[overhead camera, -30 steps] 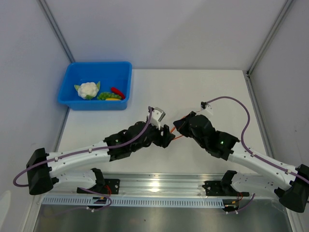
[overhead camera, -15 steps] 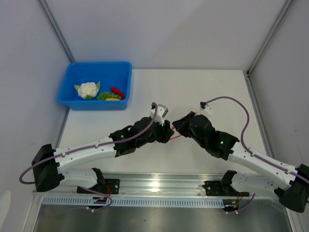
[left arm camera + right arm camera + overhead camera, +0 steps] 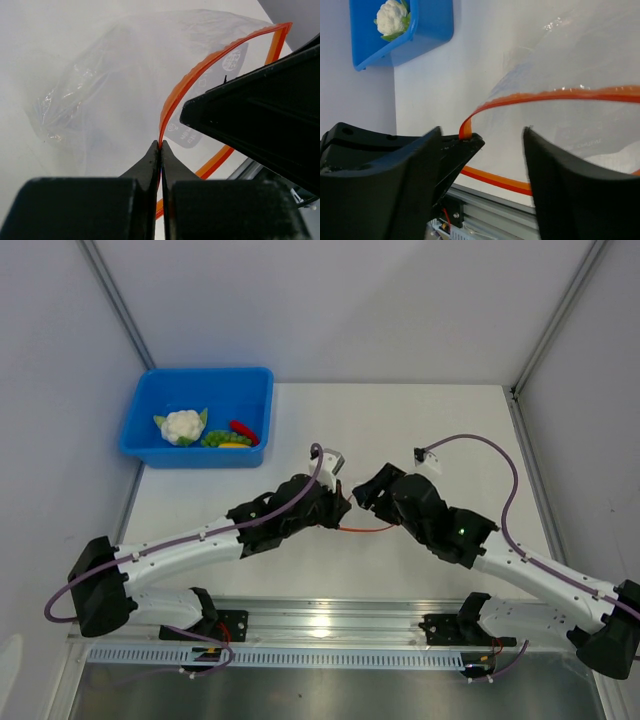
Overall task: Place the food in the zip-top bag and seal the zipper
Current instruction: Open the zipper of the food storage bag at the center of the board.
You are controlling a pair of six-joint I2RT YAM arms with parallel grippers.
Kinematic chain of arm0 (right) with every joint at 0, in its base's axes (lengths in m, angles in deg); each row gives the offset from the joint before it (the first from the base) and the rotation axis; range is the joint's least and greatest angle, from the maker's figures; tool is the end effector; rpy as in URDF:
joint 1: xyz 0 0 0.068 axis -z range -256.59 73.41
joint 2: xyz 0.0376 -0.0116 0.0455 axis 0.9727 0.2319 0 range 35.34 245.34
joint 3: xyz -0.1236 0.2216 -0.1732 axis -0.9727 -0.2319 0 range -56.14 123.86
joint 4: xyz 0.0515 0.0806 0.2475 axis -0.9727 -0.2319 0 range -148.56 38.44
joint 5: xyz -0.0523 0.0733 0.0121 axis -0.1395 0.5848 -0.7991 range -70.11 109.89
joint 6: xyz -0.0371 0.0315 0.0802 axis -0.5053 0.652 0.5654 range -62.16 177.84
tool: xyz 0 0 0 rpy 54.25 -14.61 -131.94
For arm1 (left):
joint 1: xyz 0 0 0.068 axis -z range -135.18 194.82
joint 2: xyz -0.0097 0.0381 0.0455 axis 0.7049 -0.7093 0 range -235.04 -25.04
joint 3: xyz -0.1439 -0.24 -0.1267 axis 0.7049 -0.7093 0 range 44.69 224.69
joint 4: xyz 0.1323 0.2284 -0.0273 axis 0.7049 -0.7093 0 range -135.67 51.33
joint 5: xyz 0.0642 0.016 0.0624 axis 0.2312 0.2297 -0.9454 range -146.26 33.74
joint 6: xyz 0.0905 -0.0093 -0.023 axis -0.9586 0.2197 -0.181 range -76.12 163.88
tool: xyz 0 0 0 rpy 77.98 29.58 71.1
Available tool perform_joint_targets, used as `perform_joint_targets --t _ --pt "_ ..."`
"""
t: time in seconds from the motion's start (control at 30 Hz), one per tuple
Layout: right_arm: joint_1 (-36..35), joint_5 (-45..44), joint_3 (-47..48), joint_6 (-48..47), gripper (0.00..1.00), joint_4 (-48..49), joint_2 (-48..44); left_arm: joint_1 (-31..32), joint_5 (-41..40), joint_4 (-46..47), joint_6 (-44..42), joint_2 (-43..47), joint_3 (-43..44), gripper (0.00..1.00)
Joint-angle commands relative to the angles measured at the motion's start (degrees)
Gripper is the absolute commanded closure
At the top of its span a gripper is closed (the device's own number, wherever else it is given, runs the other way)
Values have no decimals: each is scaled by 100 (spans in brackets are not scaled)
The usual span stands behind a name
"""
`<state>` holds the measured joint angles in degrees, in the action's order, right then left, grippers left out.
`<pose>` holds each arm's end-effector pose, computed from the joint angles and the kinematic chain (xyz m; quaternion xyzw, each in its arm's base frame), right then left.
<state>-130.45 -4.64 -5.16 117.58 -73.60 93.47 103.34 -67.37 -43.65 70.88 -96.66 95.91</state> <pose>0.1749 0.1798 0.3227 0.1507 0.8361 0.3135 0.4242 0.1820 -0.2661 0.2996 0.1786 0.8237 -0.3010 0.4461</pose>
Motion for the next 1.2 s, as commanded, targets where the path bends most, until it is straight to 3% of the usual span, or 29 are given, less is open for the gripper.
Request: perform_joint_targets --t 0.0,0.13,0.17,0.2,0.47,0.57,0.67,0.8,1.17 --pt "17 -26 430 -471 25 -362 -30 -148 127 14 147 -2 414 99" --pt "-80 37 799 -709 10 -915 14 -376 250 -4 305 -10 564 99" --pt "-150 -16 956 -1041 1 -1151 6 -455 285 -21 349 -19 643 99" --pt "-185 -51 1097 -1079 0 -1240 -12 -508 277 -30 358 -28 670 99" --pt "-203 54 1501 -1387 1 -1459 -197 -772 320 31 411 60 802 99" --pt "-116 -270 1843 -686 1 -2143 -57 -851 364 40 542 148 802 99" --pt "130 70 1968 -534 1 -2147 119 -886 478 154 701 244 775 99" --pt "245 344 2039 -543 14 -1883 199 -886 601 242 946 323 697 99" --pt "860 371 2258 -394 21 -1953 1025 -886 962 717 1413 350 450 99"
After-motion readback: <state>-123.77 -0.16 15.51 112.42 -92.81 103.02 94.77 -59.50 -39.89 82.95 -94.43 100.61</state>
